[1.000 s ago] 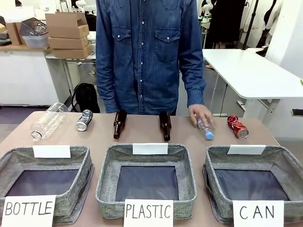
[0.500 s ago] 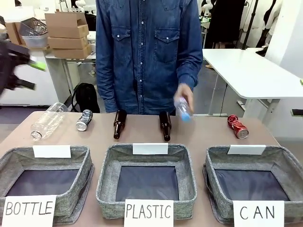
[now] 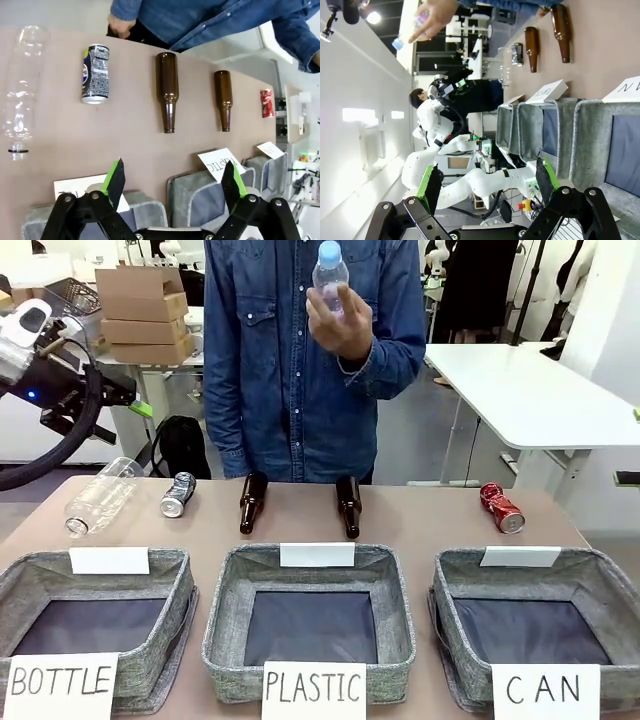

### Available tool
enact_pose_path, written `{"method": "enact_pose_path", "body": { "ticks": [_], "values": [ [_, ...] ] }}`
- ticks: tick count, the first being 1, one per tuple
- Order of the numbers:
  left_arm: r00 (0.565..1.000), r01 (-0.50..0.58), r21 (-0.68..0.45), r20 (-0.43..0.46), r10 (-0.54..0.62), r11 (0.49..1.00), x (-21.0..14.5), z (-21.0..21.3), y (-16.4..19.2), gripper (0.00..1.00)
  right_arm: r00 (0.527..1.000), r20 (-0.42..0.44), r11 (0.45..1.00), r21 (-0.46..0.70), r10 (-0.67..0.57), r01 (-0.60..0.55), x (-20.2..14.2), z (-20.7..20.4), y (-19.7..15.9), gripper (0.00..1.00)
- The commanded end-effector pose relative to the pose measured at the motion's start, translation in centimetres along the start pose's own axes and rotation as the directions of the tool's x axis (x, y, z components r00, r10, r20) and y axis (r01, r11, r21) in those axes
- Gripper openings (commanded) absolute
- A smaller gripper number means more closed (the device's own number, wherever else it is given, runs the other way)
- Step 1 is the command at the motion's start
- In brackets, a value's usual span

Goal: Sort the can waste into the basket.
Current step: Pick up the can waste from the table and place it in the right Fabric basket.

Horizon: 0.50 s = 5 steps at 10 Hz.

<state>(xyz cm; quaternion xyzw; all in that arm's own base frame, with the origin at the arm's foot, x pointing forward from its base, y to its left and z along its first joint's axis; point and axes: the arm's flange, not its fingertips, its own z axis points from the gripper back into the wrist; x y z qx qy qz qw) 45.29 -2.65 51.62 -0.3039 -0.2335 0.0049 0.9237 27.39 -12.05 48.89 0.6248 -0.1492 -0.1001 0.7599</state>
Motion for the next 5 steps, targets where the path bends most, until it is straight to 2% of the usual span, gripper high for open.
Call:
{"method": "enact_pose_path", "body": {
  "ticks": [1,2,3,4,5],
  "values": [
    [1.0,-0.013,-0.046,0.027,0.014,0.999,-1.0,2.9,0.6,1.0,1.0,0.007,0.999,0.025,0.028,-0.028,0.4,-0.1,0.2,1.0],
    [0.997,-0.053,-0.124,0.04,0.059,0.991,-0.9,5.8,2.5,1.0,1.0,0.007,0.999,0.025,0.028,-0.028,0.4,-0.1,0.2,1.0],
    [0.988,-0.103,-0.142,0.095,0.118,0.984,-1.3,7.9,4.3,1.0,1.0,0.007,0.999,0.025,0.028,-0.028,0.4,-0.1,0.2,1.0],
    [0.987,-0.098,-0.142,0.11,0.114,0.985,-1.9,8.4,4.6,1.0,1.0,0.007,0.999,0.025,0.028,-0.028,0.4,-0.1,0.2,1.0],
    [0.989,-0.091,-0.096,0.112,0.101,0.991,-1.9,7.4,4.1,1.0,1.0,0.007,0.999,0.025,0.028,-0.028,0.4,-0.1,0.2,1.0]
  ]
}}
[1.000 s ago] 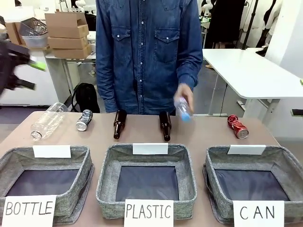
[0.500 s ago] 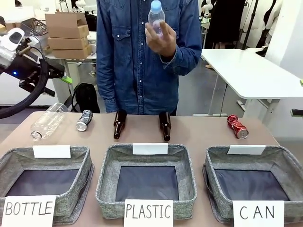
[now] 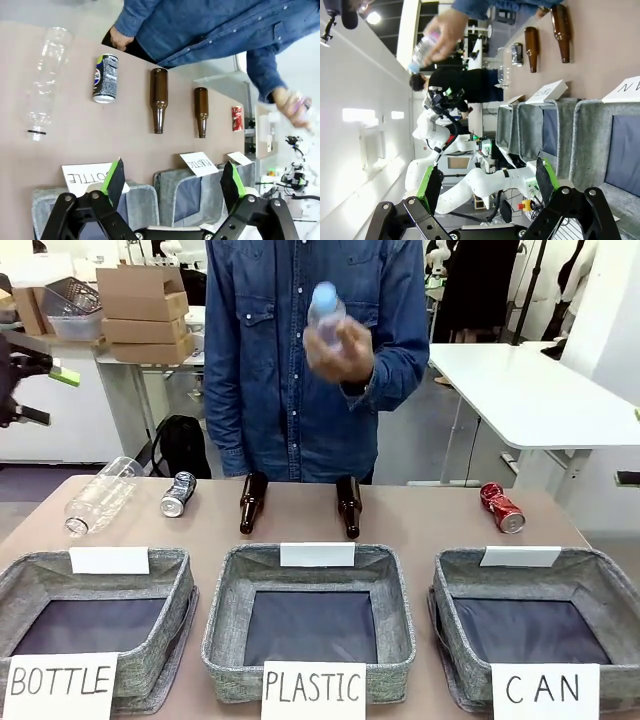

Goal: Sort the can waste into the basket.
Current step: Pick up the can waste from the table and place it in the right Fabric basket.

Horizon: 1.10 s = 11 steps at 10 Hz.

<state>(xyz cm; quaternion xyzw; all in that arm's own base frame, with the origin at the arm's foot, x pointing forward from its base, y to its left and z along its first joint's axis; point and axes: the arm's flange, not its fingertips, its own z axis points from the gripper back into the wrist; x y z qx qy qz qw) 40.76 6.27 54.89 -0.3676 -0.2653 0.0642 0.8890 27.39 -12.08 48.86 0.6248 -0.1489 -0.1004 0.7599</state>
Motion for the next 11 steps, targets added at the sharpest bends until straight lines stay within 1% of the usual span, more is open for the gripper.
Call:
{"method": "enact_pose_path", "body": {
  "ticks": [1,2,3,4,5,6,7,8,9,10,11],
  "values": [
    [0.999,0.038,0.034,-0.032,-0.037,0.999,-0.6,-2.8,-0.6,1.0,1.0,0.007,0.999,0.025,0.028,-0.029,0.4,-0.1,0.2,1.0],
    [0.999,0.039,0.052,-0.032,-0.038,0.998,-0.2,-3.2,-0.7,1.0,1.0,0.007,0.999,0.025,0.028,-0.029,0.4,-0.1,0.2,1.0],
    [0.997,0.046,0.081,-0.068,-0.04,0.996,0.3,-4.5,-1.0,1.0,1.0,0.007,0.999,0.025,0.028,-0.029,0.4,-0.1,0.2,1.0],
    [0.997,0.034,0.084,-0.076,-0.028,0.996,0.8,-4.7,-0.9,1.0,1.0,0.007,0.999,0.025,0.028,-0.029,0.4,-0.1,0.2,1.0],
    [0.997,0.025,0.052,-0.08,-0.02,0.998,1.3,-4.2,-0.8,1.0,1.0,0.007,0.999,0.025,0.028,-0.029,0.4,-0.1,0.2,1.0],
    [0.998,0.011,0.095,-0.059,-0.005,0.995,1.7,-5.2,-0.9,1.0,1.0,0.007,0.999,0.025,0.028,-0.029,0.4,-0.1,0.2,1.0],
    [0.999,0.015,0.172,-0.054,-0.006,0.985,2.4,-8.0,-1.1,1.0,1.0,0.007,0.999,0.025,0.028,-0.029,0.4,-0.1,0.2,1.0],
    [0.997,0.031,0.246,-0.069,-0.015,0.969,3.4,-11.1,-1.0,1.0,1.0,0.007,0.999,0.025,0.028,-0.029,0.4,-0.1,0.2,1.0],
    [0.997,0.052,0.34,-0.064,-0.032,0.939,4.4,-13.9,-0.7,1.0,1.0,0.007,0.999,0.025,0.028,-0.029,0.4,-0.1,0.2,1.0],
    [0.997,0.062,0.4,-0.069,-0.038,0.914,5.4,-15.7,-0.1,1.0,1.0,0.007,0.999,0.025,0.028,-0.029,0.4,-0.1,0.2,1.0],
    [0.994,0.071,0.415,-0.102,-0.031,0.907,6.2,-17.1,0.4,1.0,1.0,0.007,0.999,0.025,0.028,-0.029,0.4,-0.1,0.2,1.0]
  ]
}}
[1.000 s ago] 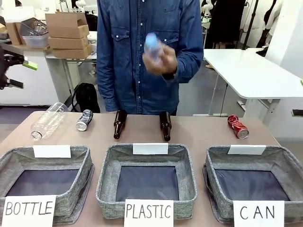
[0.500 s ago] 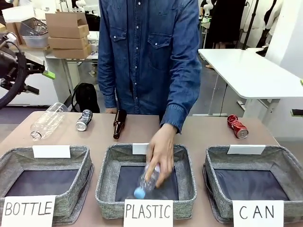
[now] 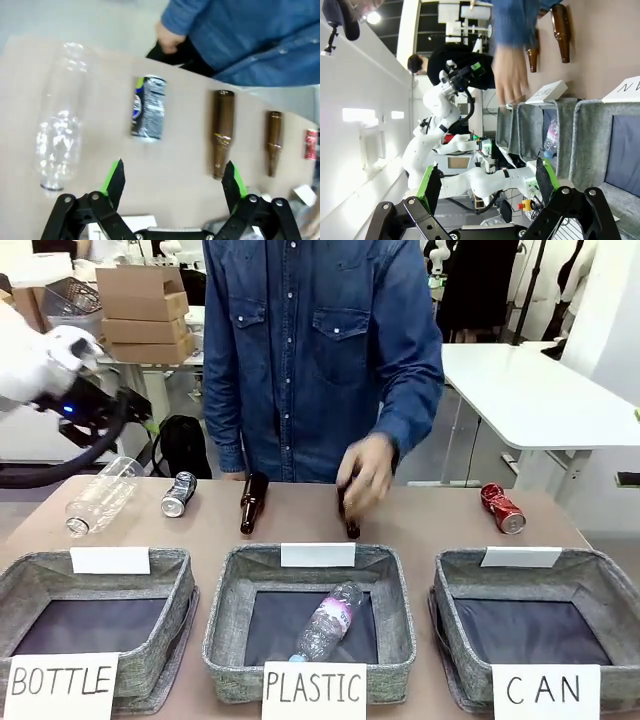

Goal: Sort the can waste into the basket.
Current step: Pick up the can waste from the table and place it in the right Fabric basket.

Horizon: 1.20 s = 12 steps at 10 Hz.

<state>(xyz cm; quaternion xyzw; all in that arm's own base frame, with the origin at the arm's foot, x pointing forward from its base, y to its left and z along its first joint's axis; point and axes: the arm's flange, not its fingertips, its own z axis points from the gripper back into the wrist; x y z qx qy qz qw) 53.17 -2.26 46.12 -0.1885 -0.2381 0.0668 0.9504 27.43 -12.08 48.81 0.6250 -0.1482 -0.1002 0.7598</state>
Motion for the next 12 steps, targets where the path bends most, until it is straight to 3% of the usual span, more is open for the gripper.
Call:
{"method": "enact_pose_path", "body": {
  "ticks": [1,3,9,12],
  "values": [
    [0.997,-0.014,0.105,-0.073,0.022,0.994,2.3,-1.8,-0.4,1.0,1.0,0.009,0.999,0.025,0.029,-0.029,0.4,-0.1,0.3,1.0],
    [0.996,0.003,0.225,-0.091,0.018,0.974,2.4,-6.3,-0.3,1.0,1.0,0.009,0.999,0.025,0.029,-0.029,0.4,-0.1,0.3,1.0],
    [0.959,0.117,0.196,-0.276,-0.06,0.974,0.9,-14.9,-0.8,1.0,1.0,0.009,0.999,0.025,0.029,-0.029,0.4,-0.1,0.3,1.0],
    [0.953,0.203,0.247,-0.273,-0.133,0.948,-0.3,-18.6,-1.1,1.0,1.0,0.009,0.999,0.025,0.029,-0.029,0.4,-0.1,0.3,1.0]
  ]
}}
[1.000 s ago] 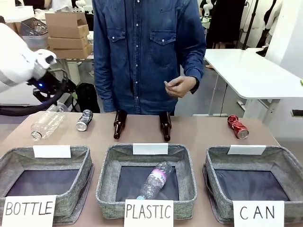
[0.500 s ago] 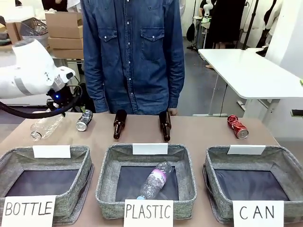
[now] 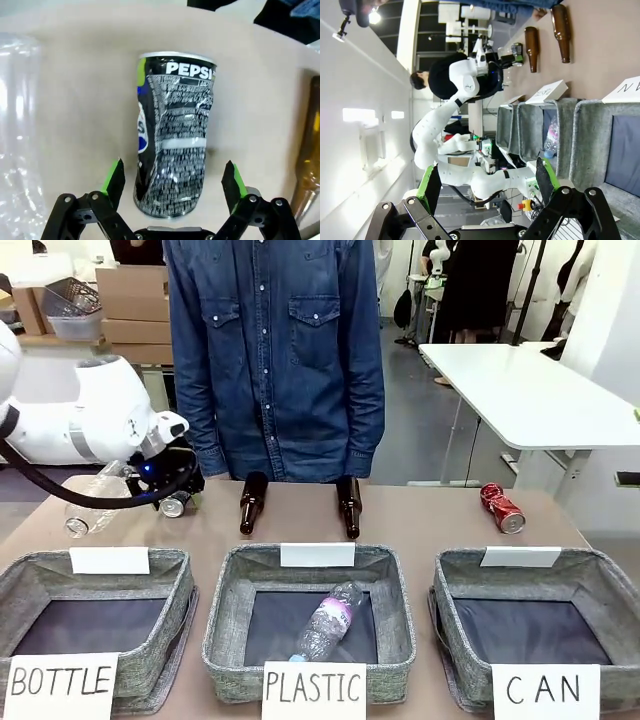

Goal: Sort the can waste into the basket.
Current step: Pick up the can waste from the table and place it in the right Fabric basket.

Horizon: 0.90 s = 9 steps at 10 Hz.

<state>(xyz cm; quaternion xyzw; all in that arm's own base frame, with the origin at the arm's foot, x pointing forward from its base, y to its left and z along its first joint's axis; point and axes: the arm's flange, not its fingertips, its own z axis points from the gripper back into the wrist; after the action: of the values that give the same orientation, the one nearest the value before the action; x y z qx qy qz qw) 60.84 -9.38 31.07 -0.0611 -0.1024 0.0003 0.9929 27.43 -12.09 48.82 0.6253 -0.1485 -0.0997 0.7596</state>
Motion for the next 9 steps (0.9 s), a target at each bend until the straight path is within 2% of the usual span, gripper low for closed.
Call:
{"method": "enact_pose_path", "body": {
  "ticks": [1,4,5,6,7,8,9],
  "values": [
    [0.998,0.036,0.042,0.056,-0.039,0.998,1.29,-0.52,-0.16,1.0,1.0,0.009,0.999,0.024,0.028,-0.028,0.35,-0.08,0.25,1.0],
    [0.997,0.053,0.011,0.05,-0.054,0.999,1.31,-0.67,-0.31,1.0,1.0,0.009,0.999,0.024,0.028,-0.028,0.35,-0.08,0.25,1.0],
    [0.997,0.061,0.029,0.046,-0.062,0.998,1.29,-0.62,-0.31,0.92,1.0,0.009,0.999,0.024,0.028,-0.028,0.35,-0.08,0.25,1.0],
    [0.997,0.059,0.033,0.044,-0.06,0.998,1.24,-0.54,-0.35,0.42,1.0,0.009,0.999,0.024,0.028,-0.028,0.35,-0.08,0.25,1.0],
    [0.997,0.062,0.032,0.052,-0.064,0.998,1.21,-0.4,-0.37,0.34,1.0,0.009,0.999,0.024,0.028,-0.028,0.35,-0.08,0.25,1.0],
    [0.996,0.066,0.031,0.06,-0.067,0.997,1.16,-0.22,-0.41,0.0,1.0,0.009,0.999,0.024,0.028,-0.028,0.35,-0.08,0.25,1.0],
    [0.995,0.067,0.035,0.068,-0.069,0.997,1.12,-0.03,-0.47,0.0,1.0,0.009,0.999,0.024,0.028,-0.028,0.35,-0.08,0.25,1.0]
  ]
}}
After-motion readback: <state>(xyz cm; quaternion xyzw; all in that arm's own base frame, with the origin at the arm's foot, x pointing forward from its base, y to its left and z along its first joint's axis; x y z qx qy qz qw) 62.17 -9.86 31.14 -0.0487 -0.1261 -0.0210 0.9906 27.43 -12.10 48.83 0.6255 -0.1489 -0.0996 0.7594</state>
